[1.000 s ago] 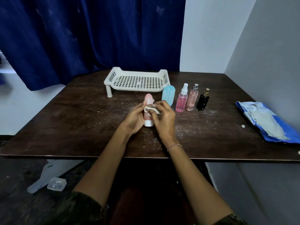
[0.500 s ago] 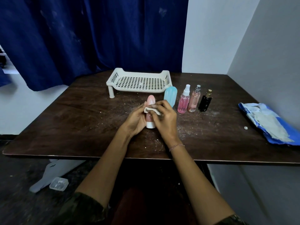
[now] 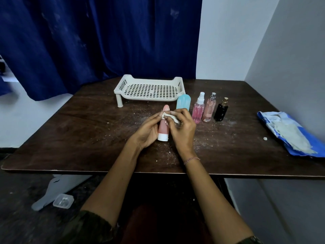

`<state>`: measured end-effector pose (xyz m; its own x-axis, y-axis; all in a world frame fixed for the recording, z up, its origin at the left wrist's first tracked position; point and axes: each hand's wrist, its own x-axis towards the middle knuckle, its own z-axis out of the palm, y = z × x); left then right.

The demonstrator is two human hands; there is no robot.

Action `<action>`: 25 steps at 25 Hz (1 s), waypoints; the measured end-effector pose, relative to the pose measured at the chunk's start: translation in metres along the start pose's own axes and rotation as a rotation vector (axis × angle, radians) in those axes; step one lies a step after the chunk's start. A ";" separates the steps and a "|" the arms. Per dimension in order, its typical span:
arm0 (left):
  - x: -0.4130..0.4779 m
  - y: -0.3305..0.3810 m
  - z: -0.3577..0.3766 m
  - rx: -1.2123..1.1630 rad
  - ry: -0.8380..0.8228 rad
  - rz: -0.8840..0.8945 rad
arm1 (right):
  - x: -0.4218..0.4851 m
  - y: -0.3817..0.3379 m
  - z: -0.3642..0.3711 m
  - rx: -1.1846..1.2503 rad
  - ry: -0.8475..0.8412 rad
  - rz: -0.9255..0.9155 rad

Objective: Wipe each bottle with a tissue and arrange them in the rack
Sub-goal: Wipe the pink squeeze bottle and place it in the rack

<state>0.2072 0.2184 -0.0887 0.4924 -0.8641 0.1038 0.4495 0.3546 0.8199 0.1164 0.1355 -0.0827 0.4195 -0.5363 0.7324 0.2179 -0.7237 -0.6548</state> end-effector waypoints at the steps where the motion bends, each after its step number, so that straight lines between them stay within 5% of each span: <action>1: -0.001 0.000 0.001 0.027 -0.016 -0.007 | 0.000 0.001 -0.001 0.003 0.010 0.007; 17: 0.000 -0.001 -0.001 0.166 -0.047 -0.018 | 0.026 -0.005 -0.015 -0.047 0.009 0.029; 25: -0.001 0.002 -0.002 0.122 -0.081 0.026 | 0.017 -0.015 -0.016 -0.110 -0.167 -0.141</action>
<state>0.2093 0.2209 -0.0880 0.4390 -0.8829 0.1668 0.3407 0.3353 0.8784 0.1063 0.1305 -0.0572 0.5335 -0.3537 0.7683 0.1912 -0.8344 -0.5169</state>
